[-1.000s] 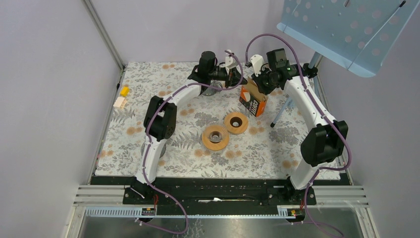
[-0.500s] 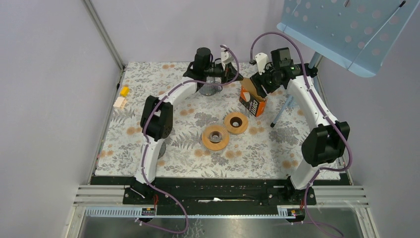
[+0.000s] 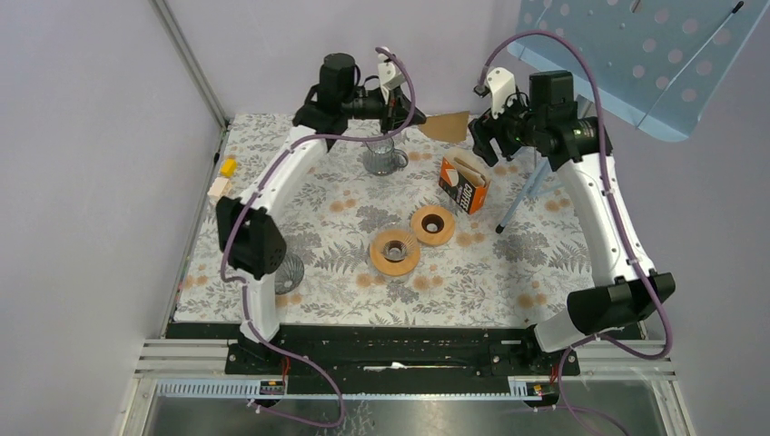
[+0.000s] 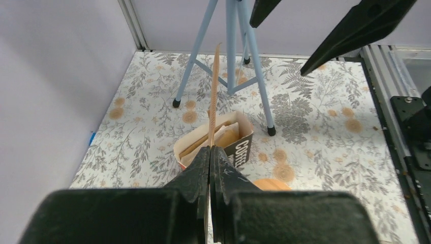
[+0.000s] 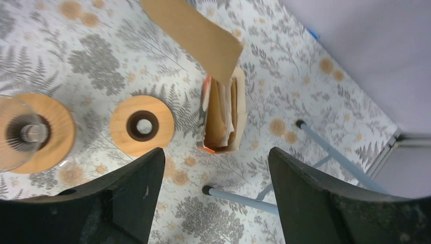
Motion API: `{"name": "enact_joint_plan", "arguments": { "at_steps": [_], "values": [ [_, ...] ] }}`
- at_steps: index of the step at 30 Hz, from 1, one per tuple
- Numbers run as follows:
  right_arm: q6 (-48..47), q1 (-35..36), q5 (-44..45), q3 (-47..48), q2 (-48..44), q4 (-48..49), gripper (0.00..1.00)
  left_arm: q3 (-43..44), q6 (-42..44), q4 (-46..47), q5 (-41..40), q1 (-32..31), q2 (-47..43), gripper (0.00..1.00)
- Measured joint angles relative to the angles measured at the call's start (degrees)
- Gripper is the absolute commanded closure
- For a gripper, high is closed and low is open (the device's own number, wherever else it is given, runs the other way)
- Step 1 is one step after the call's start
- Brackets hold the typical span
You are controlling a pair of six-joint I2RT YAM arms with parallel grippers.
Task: Place the coffee filter in the dripper
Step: Pick up the coffee filter from the coffee filter holder.
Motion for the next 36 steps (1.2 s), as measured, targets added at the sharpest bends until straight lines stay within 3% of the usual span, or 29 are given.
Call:
{"name": "enact_joint_plan", "arguments": {
  "at_steps": [9,16,25,32,36],
  "values": [
    [-4.63,0.79,-12.81,5.40,-3.96,-6.40,0.12,-5.77,8.68,-21.31,-4.50,-0.02,-19.91,1.00],
    [-9.42,9.68,-19.63,2.51,-4.26,-8.31,0.17,-13.92,10.99,-30.80,-7.30,-0.37,-29.62,1.00],
    [-9.51,16.26,-24.90,-3.28,-4.09,-6.03,0.45,-20.74,10.43,-35.30,-9.70,-0.37,-33.03,1.00],
    [-8.94,17.64,-25.27,-3.43,-1.75,-1.55,0.45,-21.68,10.01,-35.50,-10.23,-0.37,-34.82,1.00],
    [-9.03,17.68,-23.93,-3.43,-1.46,-0.92,0.38,-21.68,10.40,-35.78,-11.28,-0.37,-34.95,1.00]
  ]
}}
